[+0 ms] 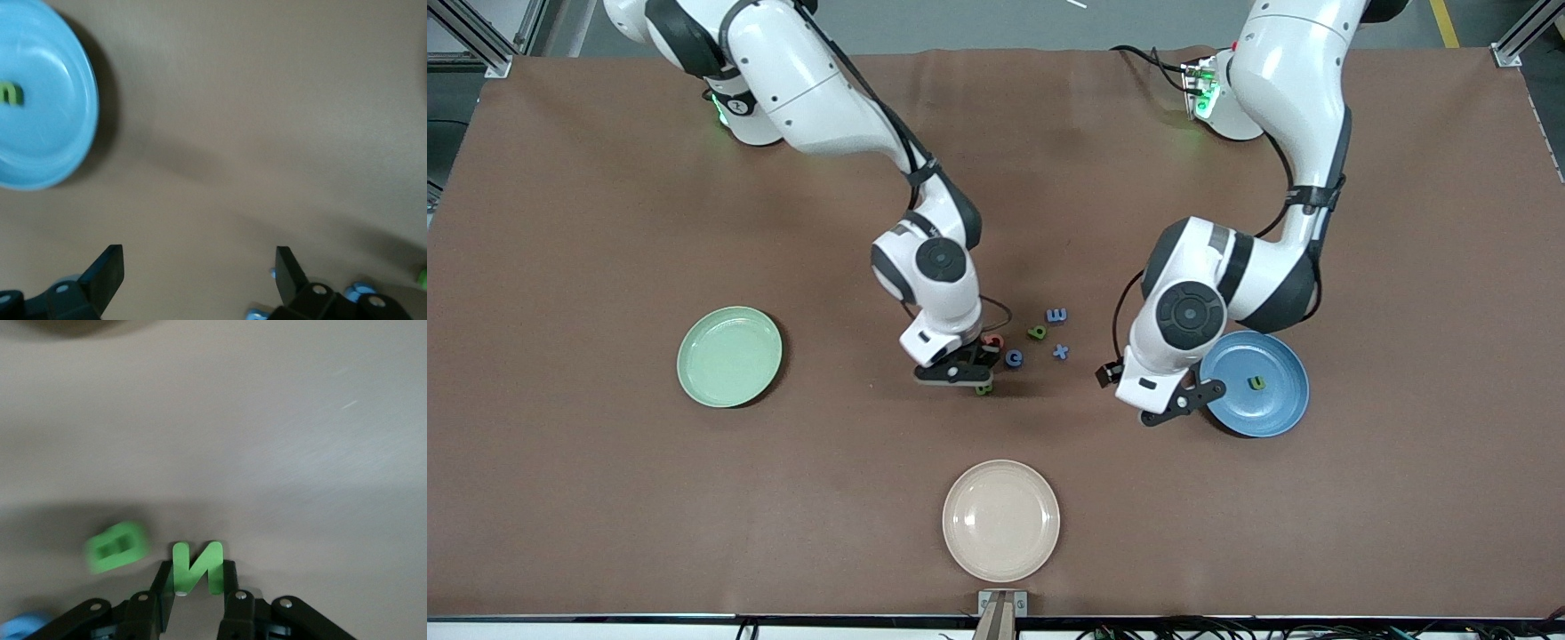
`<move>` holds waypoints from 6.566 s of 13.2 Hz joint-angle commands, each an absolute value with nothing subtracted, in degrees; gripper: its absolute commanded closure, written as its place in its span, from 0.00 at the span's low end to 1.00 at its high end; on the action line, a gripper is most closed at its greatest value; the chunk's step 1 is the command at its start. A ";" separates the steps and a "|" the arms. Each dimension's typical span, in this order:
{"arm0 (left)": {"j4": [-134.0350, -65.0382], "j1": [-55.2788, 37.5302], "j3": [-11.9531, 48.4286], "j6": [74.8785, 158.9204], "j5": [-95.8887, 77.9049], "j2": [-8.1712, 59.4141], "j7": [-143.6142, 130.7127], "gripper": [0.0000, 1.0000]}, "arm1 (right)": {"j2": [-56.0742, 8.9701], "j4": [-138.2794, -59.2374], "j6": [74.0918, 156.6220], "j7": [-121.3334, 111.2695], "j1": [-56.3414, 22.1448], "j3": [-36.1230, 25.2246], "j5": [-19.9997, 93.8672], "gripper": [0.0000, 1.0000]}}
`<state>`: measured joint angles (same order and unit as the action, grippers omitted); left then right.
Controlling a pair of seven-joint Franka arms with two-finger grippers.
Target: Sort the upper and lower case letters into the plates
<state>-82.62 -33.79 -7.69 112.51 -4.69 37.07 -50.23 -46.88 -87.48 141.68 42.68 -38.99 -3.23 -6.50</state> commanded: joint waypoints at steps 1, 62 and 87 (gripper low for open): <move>-82.09 -34.80 -8.09 113.11 -5.89 38.14 -54.31 0.00 | -36.24 -97.79 138.26 33.35 -33.07 -2.20 -6.77 1.00; -92.99 -18.63 -9.76 119.10 -6.94 36.92 -31.99 0.00 | -60.56 -62.67 124.89 82.97 -39.90 -1.67 4.39 0.33; -95.63 -25.05 2.55 119.88 -6.94 29.26 -59.41 0.00 | -16.87 -124.27 134.11 18.84 -8.73 -1.50 4.13 1.00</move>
<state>-95.38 -24.70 2.56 119.31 -7.93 29.55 -57.72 -19.15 -120.08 131.86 23.38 -12.79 -2.77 4.34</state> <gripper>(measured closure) 0.000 0.736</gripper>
